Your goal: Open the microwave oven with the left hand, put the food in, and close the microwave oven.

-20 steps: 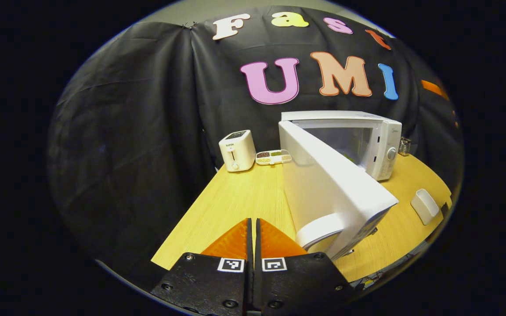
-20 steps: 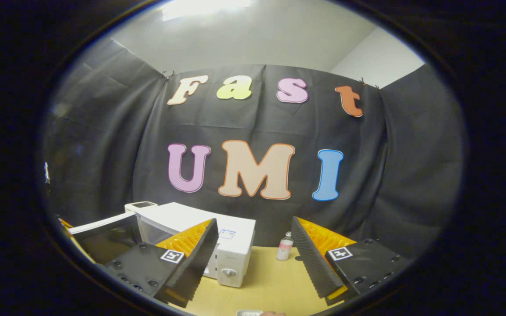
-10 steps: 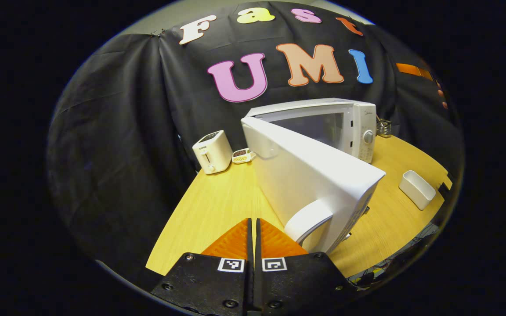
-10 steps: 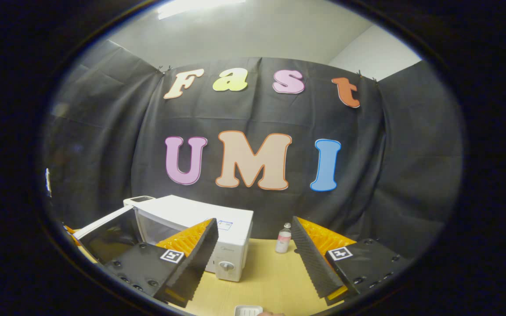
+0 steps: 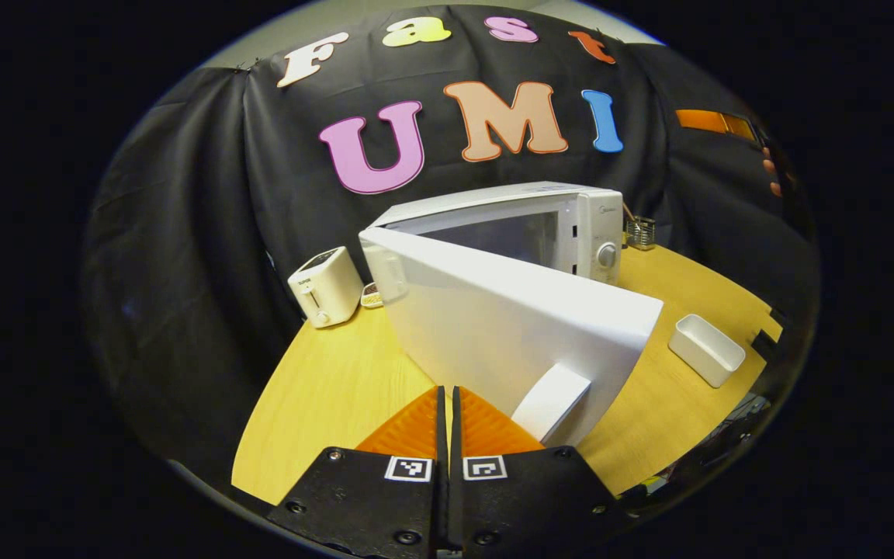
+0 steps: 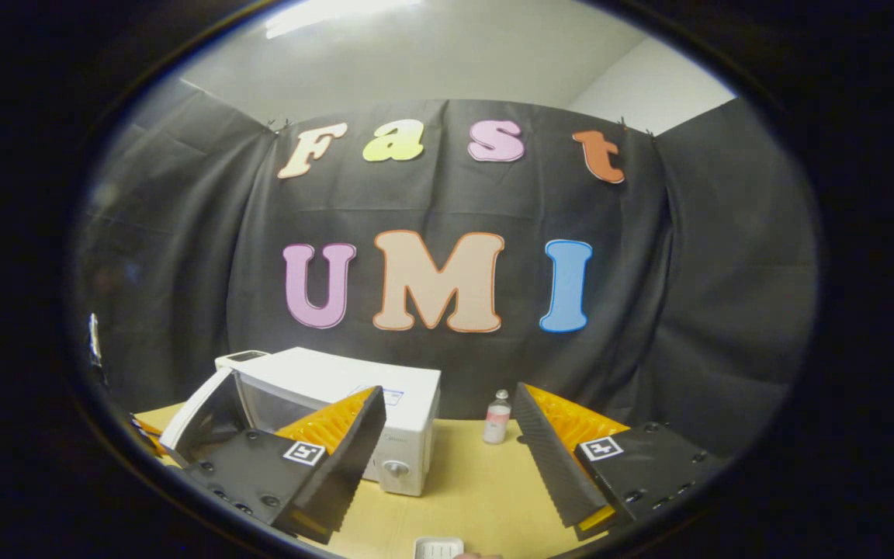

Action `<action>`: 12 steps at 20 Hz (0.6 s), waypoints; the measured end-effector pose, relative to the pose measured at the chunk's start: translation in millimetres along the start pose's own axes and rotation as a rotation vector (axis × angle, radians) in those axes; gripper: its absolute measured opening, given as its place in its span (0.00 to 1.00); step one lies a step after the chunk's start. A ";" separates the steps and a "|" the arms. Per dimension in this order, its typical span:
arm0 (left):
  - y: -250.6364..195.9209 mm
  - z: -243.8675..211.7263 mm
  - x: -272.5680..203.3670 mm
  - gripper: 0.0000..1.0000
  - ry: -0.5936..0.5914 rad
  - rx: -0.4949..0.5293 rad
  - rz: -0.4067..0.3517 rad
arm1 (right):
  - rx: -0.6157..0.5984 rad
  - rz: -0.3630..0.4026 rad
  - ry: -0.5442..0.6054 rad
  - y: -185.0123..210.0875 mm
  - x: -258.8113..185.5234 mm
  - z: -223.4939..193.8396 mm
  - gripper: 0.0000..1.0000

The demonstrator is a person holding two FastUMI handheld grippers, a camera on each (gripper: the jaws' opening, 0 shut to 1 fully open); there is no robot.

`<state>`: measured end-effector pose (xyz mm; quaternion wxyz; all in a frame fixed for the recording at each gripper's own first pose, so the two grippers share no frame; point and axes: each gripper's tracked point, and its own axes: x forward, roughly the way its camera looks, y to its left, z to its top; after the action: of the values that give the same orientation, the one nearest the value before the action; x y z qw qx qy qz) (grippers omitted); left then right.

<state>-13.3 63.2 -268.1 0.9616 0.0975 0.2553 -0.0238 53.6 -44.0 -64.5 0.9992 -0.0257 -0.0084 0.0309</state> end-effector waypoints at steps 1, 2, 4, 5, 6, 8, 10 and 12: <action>-3.7 2.6 2.4 0.01 -0.003 0.006 -0.008 | 0.001 0.001 0.004 -0.5 -0.3 -0.5 0.96; -7.5 5.3 5.6 0.01 -0.008 0.010 -0.018 | -0.005 0.000 0.005 -1.0 -0.9 -0.2 0.96; -13.1 11.2 12.8 0.01 -0.017 0.013 -0.027 | -0.019 0.001 0.004 -0.3 -3.4 0.5 0.96; -17.6 14.3 15.2 0.01 -0.022 0.008 -0.036 | -0.023 0.002 0.004 -0.6 -5.1 0.2 0.96; -21.2 16.4 18.8 0.01 -0.024 0.003 -0.045 | -0.025 0.004 0.004 -0.9 -7.4 1.5 0.96; -27.8 21.2 27.2 0.01 -0.025 -0.006 -0.058 | -0.019 0.012 0.007 1.8 -9.0 1.5 0.96; -32.4 24.2 36.4 0.01 -0.025 -0.013 -0.055 | -0.027 0.019 0.016 3.8 -11.9 -1.2 0.96; -40.0 27.6 46.0 0.00 -0.024 -0.028 -0.061 | -0.039 0.026 0.021 5.3 -14.9 -2.4 0.97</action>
<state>36.3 18.6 -274.5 0.9648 0.0761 0.2467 -0.0505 38.5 -39.7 -67.3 0.9980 -0.0457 0.0021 0.0433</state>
